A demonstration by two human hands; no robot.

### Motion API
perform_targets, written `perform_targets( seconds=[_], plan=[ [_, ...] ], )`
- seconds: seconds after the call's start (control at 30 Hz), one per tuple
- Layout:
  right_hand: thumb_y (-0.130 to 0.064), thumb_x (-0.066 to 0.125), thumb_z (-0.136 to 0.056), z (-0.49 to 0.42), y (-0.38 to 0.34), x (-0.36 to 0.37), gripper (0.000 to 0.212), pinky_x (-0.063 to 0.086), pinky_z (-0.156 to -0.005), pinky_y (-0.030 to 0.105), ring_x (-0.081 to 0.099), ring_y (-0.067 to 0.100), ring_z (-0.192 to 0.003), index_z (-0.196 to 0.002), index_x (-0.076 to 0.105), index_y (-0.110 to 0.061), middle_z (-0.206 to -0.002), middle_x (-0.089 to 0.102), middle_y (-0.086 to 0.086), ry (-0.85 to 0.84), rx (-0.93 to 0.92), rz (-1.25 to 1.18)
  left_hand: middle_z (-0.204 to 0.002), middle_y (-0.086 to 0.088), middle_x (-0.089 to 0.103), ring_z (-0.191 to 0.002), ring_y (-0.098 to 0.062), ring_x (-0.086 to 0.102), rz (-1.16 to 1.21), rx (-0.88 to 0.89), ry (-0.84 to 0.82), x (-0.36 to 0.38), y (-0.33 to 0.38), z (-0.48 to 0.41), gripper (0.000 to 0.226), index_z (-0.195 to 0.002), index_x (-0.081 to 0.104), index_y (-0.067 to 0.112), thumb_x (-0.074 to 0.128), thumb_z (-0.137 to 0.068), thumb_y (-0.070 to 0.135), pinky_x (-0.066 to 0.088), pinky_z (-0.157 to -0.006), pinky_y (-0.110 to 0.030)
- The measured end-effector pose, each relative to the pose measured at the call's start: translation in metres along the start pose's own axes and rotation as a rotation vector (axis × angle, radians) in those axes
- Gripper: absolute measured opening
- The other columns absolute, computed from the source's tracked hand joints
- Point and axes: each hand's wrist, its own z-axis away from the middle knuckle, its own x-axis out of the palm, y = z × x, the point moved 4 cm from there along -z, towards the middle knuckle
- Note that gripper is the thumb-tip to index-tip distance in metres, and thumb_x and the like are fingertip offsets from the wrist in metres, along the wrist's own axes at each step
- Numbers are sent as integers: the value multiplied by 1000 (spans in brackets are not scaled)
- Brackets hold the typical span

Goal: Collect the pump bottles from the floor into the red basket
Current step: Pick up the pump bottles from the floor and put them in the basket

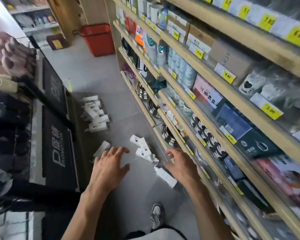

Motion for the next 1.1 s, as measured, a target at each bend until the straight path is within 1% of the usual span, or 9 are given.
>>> perform_targets(
  seconds=[0.13,0.27,0.37,0.6,0.77,0.87,1.0,1.07,1.1],
  plan=[
    [-35,76,-88,-23,11,-13,35,55,-82,34,62,8,-98,-120,63,-30,-111,65,-14,14,38,-53,-136,9,54,-126,-21,51,-11,22,-5,-2,5,-35,49,-135,49,40,65,-89,46,44,-97,-41],
    [-30,77,-87,-45,25,-18,35,43,-64,18,60,4,-89,-118,62,-29,-110,64,-15,21,106,-108,-137,10,54,-126,-20,51,-14,60,-46,0,12,-67,48,-134,49,41,65,-89,46,43,-96,-40],
    [-26,78,-87,-65,29,-16,36,36,-61,13,60,2,-89,-119,61,-30,-116,65,-13,31,145,-123,-135,10,55,-125,-18,52,-32,74,-59,1,8,-94,47,-134,48,42,65,-90,48,42,-97,-39],
    [-28,77,-88,-112,19,-5,33,39,-62,14,61,4,-91,-118,62,-28,-116,64,-13,77,251,-154,-130,9,58,-123,-19,54,-20,168,-141,2,-8,-166,45,-133,50,43,66,-91,47,42,-101,-42],
    [-31,75,-89,-146,-6,10,31,46,-66,20,64,6,-93,-116,61,-31,-116,66,-12,169,361,-262,-135,12,56,-126,-16,53,-91,304,-265,-7,-32,-230,46,-133,48,45,65,-91,49,43,-101,-39],
    [-32,75,-89,-161,-24,18,32,52,-73,29,63,6,-93,-117,61,-33,-115,66,-13,201,438,-281,-135,10,57,-124,-19,55,-113,369,-279,-18,-43,-270,47,-134,49,43,67,-91,46,43,-99,-39],
    [-30,75,-89,-167,-35,30,34,39,-65,19,57,4,-92,-121,62,-30,-115,63,-13,232,499,-279,-132,4,59,-120,-21,56,-107,435,-310,-22,-47,-314,46,-132,53,38,71,-90,41,45,-98,-42],
    [-31,76,-88,-166,-30,39,34,41,-64,19,59,5,-91,-119,62,-31,-113,63,-14,257,560,-309,-131,3,60,-118,-22,55,-89,461,-334,-14,-46,-331,45,-131,55,37,73,-89,40,46,-97,-43],
    [-32,76,-87,-166,-26,44,34,45,-68,23,61,6,-92,-117,62,-33,-111,64,-16,268,589,-318,-131,3,60,-118,-22,55,-87,476,-349,-6,-45,-340,45,-131,55,37,73,-90,39,46,-97,-43]
  ],
)
